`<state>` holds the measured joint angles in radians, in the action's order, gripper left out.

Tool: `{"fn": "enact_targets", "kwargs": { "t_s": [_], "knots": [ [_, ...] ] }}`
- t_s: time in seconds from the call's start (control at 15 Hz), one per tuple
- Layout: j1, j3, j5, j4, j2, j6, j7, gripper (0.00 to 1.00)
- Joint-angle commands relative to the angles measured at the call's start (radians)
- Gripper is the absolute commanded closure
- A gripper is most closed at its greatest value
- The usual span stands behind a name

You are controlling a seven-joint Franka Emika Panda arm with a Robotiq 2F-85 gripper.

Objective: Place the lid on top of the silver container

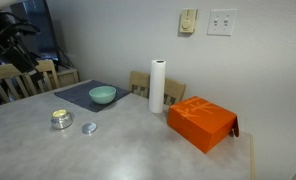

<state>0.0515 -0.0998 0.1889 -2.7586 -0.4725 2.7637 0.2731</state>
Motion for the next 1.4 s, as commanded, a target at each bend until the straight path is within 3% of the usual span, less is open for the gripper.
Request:
{"fn": "enact_targets", "kwargs": {
  "t_s": [0.0, 0.2, 0.53, 1.07, 1.13, 1.33],
  "knots": [
    [0.004, 0.008, 0.001, 0.007, 0.008, -0.007, -0.002, 0.0],
    [-0.078, -0.044, -0.048, 0.03, 0.043, -0.055, 0.125, 0.0],
    [-0.149, -0.041, -0.133, 0.13, 0.22, -0.216, 0.211, 0.0],
    [-0.065, 0.007, -0.114, 0.377, 0.554, -0.35, 0.06, 0.0],
    [-0.059, 0.013, -0.118, 0.296, 0.466, -0.296, 0.11, 0.0],
    [-0.047, 0.022, -0.116, 0.319, 0.502, -0.296, 0.107, 0.0]
  ]
}}
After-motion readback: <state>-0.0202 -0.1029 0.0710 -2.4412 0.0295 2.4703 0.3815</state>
